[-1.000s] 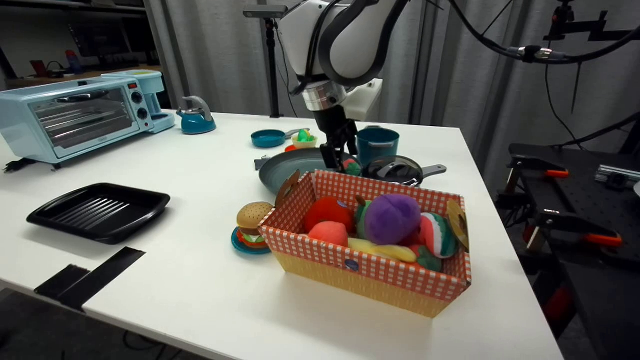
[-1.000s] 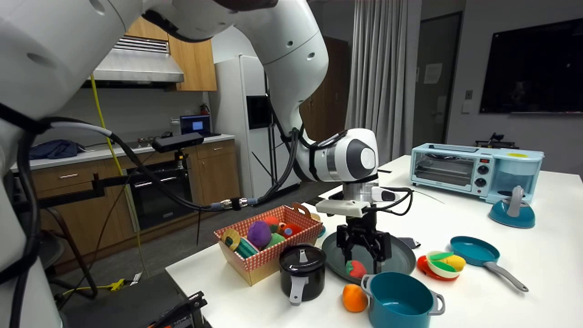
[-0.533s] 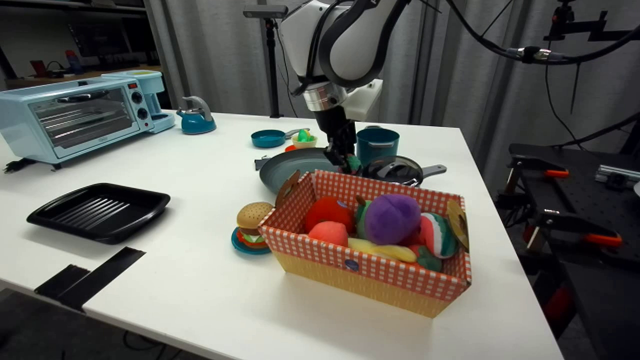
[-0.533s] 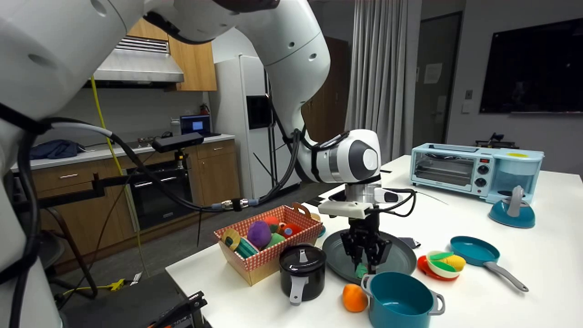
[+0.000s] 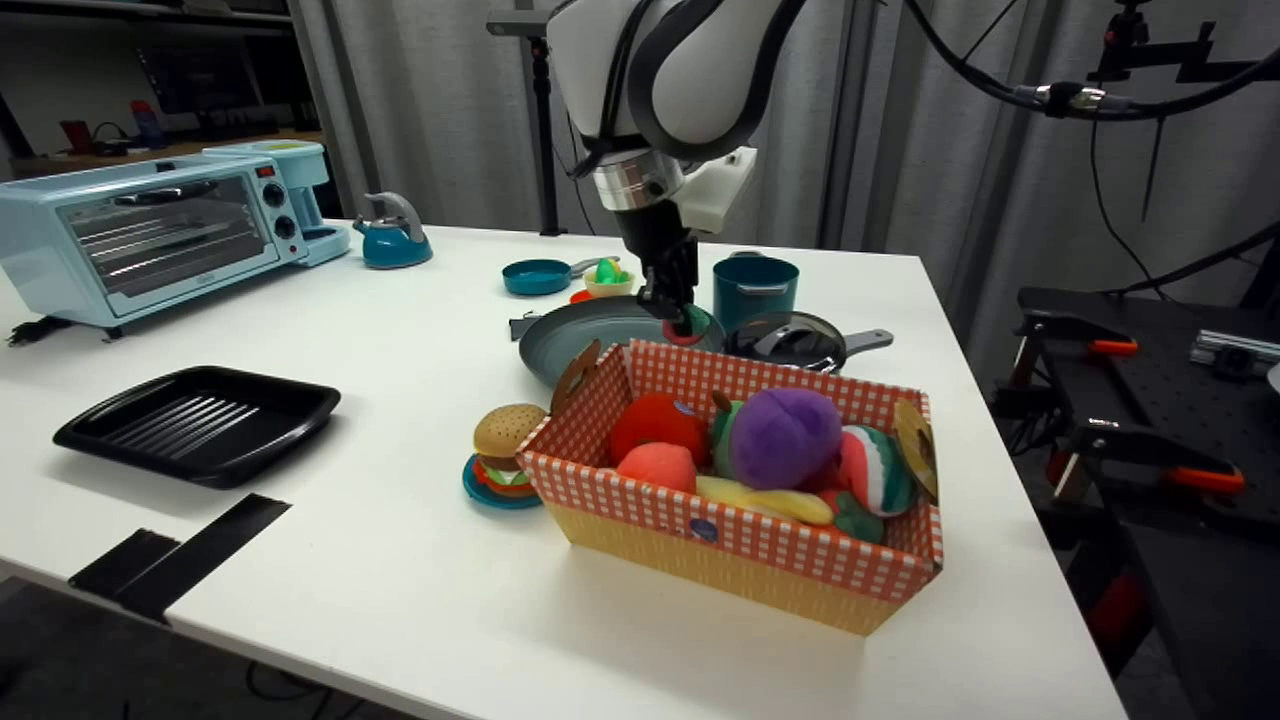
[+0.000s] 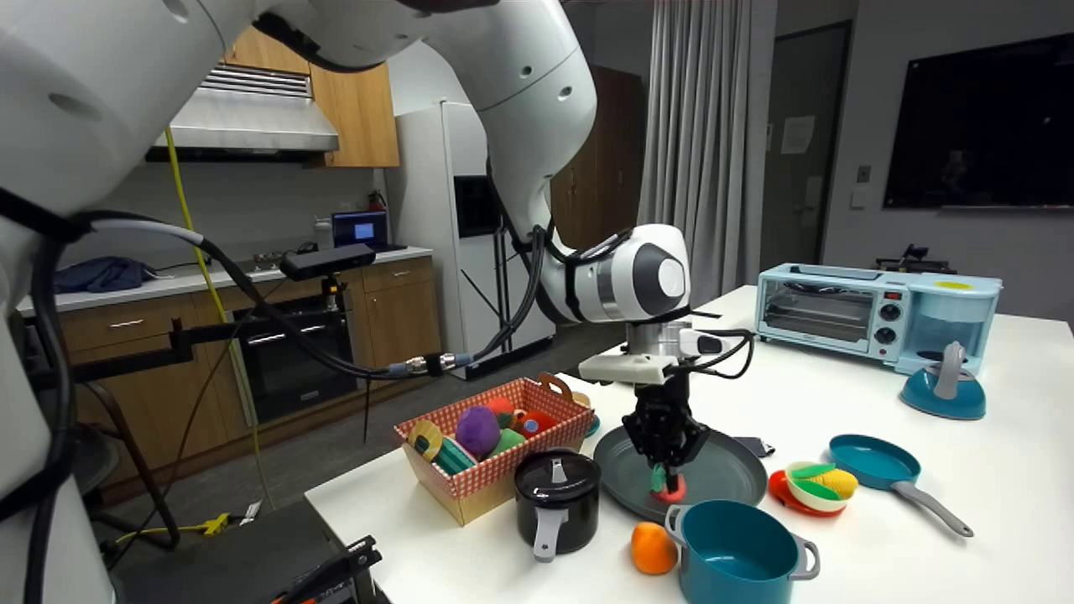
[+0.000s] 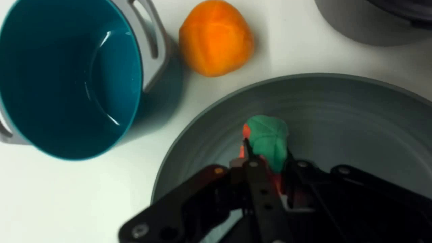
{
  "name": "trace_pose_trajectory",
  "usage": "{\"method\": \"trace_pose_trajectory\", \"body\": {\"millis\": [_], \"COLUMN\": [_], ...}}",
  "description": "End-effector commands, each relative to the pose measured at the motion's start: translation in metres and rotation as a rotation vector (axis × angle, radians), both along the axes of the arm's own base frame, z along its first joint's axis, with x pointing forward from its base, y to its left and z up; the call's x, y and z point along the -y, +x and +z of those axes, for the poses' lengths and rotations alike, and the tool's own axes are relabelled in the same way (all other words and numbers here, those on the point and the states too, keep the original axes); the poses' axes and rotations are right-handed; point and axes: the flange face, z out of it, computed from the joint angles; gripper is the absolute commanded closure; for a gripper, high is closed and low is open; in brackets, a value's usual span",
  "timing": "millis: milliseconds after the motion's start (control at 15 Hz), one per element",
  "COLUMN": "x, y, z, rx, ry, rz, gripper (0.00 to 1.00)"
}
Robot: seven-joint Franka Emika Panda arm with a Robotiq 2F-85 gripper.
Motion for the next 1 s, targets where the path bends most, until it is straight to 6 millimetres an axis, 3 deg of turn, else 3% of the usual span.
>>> {"method": "trace_pose_trajectory", "body": {"millis": [0, 267, 467, 933], "x": [-0.031, -0.08, -0.119, -0.192], "y": [-0.006, -0.018, -0.038, -0.091], "z": [0.043, 0.08, 0.093, 0.082], "rx": [0.034, 0.077, 0.088, 0.04], "ry": [-0.016, -0.013, -0.019, 0.023], "rz": [0.048, 0.117, 0.172, 0.263], "gripper": [0.96, 0.96, 0.96, 0.96]}}
